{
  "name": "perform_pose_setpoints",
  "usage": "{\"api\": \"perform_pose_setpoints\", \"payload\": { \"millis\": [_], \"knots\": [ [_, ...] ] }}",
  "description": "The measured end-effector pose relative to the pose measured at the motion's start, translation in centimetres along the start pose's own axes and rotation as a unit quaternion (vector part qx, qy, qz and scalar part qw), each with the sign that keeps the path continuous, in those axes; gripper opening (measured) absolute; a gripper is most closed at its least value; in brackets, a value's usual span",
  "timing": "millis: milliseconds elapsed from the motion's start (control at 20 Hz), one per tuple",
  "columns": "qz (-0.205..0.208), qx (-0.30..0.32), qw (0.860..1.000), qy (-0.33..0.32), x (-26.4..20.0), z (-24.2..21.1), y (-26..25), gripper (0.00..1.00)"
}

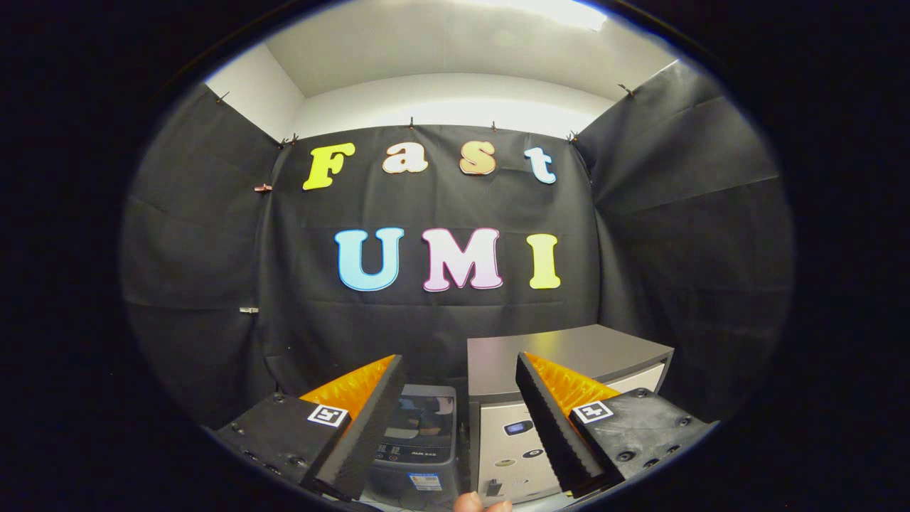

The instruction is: Put the clothes into the washing machine and then close the washing machine lid.

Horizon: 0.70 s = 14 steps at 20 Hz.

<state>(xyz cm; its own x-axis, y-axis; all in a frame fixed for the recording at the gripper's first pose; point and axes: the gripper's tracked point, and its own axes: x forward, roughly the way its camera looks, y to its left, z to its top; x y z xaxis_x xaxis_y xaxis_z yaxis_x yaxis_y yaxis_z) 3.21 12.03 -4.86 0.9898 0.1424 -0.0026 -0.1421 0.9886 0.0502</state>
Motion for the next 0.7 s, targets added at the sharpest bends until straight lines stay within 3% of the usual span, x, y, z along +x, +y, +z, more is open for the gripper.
{"api": "perform_pose_setpoints", "payload": {
  "millis": [700],
  "knots": [
    [-0.008,0.005,1.000,-0.014,-0.4,0.5,-1.3,0.99]
  ]
}}
